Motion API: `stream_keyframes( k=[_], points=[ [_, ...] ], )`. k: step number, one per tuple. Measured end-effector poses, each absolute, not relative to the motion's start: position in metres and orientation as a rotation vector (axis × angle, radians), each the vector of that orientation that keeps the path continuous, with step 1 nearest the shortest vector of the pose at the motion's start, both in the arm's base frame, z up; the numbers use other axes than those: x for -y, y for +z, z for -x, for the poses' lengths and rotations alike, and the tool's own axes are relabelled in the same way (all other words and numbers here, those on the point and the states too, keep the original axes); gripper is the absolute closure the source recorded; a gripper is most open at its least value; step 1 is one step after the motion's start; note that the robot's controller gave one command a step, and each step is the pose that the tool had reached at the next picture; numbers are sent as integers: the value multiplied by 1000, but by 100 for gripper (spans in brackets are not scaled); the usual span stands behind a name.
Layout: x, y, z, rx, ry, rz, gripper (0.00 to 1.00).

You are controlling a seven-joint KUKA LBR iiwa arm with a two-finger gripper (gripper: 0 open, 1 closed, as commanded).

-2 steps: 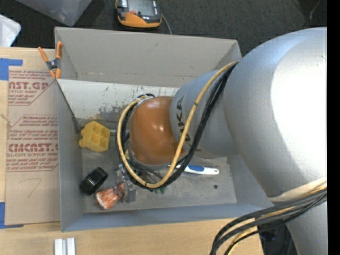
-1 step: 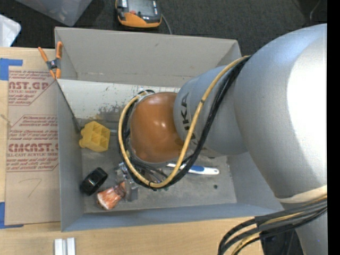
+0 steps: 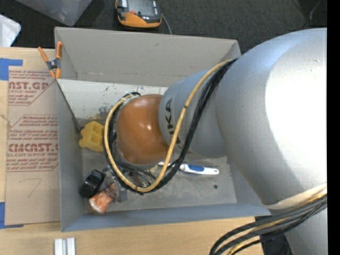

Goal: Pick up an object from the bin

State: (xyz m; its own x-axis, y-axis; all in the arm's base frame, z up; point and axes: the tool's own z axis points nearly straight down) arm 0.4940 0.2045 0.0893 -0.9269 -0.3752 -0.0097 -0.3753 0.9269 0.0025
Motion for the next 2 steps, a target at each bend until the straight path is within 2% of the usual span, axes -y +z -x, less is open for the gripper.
stream_keyframes(
  k=[1, 2],
  points=[
    [-188, 106, -497, -3045, 8, 703, 100],
    [-198, 70, -501, -3081, 7, 561, 100]
  ],
)
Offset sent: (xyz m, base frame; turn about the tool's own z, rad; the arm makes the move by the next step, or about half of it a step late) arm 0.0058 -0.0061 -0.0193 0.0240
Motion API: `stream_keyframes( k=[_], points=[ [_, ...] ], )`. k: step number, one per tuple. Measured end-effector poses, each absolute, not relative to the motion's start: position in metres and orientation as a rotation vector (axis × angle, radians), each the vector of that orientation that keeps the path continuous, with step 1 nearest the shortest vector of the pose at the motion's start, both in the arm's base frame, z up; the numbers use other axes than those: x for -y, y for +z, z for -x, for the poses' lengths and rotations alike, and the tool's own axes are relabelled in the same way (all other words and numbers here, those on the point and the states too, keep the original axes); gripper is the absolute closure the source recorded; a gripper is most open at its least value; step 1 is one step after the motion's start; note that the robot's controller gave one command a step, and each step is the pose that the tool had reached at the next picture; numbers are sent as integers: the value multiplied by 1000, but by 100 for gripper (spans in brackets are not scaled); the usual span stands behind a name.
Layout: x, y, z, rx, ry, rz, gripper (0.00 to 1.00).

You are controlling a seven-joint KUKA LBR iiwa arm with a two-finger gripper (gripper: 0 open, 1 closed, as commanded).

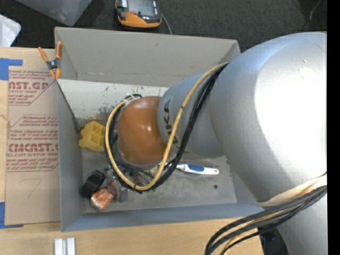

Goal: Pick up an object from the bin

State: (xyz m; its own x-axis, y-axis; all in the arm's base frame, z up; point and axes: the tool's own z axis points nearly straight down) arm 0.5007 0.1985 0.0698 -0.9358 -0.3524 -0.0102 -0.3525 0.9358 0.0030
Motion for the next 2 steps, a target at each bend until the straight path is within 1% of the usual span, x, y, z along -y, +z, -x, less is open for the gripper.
stream_keyframes(
  k=[1, 2],
  points=[
    [-197, 92, -498, -3087, 5, 580, 100],
    [-194, 121, -507, -3064, 10, 636, 100]
  ],
)
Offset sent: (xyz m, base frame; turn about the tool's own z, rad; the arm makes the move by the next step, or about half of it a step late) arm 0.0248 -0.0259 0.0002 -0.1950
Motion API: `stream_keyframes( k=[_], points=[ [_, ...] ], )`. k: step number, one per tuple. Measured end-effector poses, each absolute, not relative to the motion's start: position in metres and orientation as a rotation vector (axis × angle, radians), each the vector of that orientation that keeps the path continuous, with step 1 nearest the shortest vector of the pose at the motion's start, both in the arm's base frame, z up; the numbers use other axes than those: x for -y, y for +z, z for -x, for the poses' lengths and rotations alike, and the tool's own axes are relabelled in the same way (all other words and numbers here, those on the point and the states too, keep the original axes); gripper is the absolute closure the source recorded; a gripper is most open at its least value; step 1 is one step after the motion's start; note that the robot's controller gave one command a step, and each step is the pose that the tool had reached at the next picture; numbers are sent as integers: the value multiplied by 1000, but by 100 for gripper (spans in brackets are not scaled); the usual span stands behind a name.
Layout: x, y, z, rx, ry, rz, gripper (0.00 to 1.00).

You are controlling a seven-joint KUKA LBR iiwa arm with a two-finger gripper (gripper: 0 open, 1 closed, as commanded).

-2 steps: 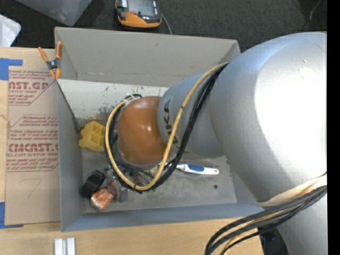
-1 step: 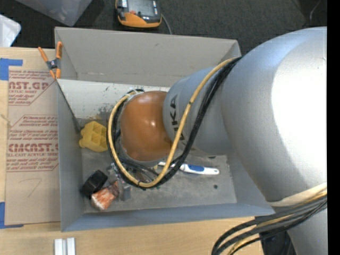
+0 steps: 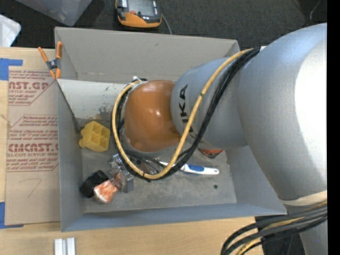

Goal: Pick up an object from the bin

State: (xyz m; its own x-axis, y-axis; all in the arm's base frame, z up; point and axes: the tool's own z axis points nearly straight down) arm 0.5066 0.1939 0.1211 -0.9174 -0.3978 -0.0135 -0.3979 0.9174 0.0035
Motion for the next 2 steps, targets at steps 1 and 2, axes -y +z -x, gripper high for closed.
stream_keyframes(
  k=[1, 2],
  points=[
    [-194, 132, -506, -2994, 9, 906, 100],
    [-208, 225, -506, -3039, 10, 742, 100]
  ],
)
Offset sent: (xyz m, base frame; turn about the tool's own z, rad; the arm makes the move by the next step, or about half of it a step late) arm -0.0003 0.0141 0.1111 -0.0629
